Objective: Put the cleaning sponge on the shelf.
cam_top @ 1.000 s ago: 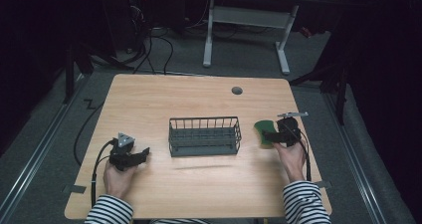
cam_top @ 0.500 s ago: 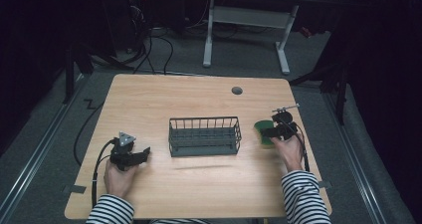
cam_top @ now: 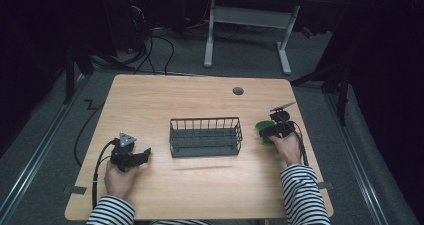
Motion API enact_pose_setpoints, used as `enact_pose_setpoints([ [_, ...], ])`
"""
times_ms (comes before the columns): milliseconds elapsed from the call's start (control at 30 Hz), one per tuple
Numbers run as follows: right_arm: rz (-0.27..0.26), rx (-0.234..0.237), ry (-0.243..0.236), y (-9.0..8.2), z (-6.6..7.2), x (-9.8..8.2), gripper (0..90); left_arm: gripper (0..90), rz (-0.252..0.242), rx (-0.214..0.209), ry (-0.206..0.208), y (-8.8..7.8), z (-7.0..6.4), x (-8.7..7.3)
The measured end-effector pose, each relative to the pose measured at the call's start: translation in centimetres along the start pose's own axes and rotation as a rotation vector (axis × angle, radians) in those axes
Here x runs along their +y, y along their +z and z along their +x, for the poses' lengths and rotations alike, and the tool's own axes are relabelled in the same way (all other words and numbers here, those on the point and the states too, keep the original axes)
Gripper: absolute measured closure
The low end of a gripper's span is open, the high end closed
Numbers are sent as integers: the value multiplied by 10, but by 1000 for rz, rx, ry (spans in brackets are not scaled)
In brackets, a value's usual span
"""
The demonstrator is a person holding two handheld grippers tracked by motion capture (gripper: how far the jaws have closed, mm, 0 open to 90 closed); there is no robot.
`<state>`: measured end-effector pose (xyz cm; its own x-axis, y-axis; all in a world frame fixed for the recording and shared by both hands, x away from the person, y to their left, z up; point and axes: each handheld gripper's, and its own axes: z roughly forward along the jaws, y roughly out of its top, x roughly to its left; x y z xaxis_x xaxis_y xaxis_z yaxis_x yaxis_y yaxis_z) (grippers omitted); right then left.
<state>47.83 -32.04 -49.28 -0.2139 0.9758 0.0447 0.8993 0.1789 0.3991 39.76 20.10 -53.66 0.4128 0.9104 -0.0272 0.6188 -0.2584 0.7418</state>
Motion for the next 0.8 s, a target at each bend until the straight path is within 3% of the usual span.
enact_pose_setpoints([
  [100,13,20,19,3,-3,-1,234,280,-1,0,-1,0,0,0],
  [300,0,0,-11,1,2,0,292,280,-2,-2,-2,0,0,0],
  [633,-5,-15,36,-5,4,0,302,274,-1,-13,8,0,0,0],
  [800,-18,-9,6,-11,7,-4,302,273,2,-11,15,0,-1,0],
])
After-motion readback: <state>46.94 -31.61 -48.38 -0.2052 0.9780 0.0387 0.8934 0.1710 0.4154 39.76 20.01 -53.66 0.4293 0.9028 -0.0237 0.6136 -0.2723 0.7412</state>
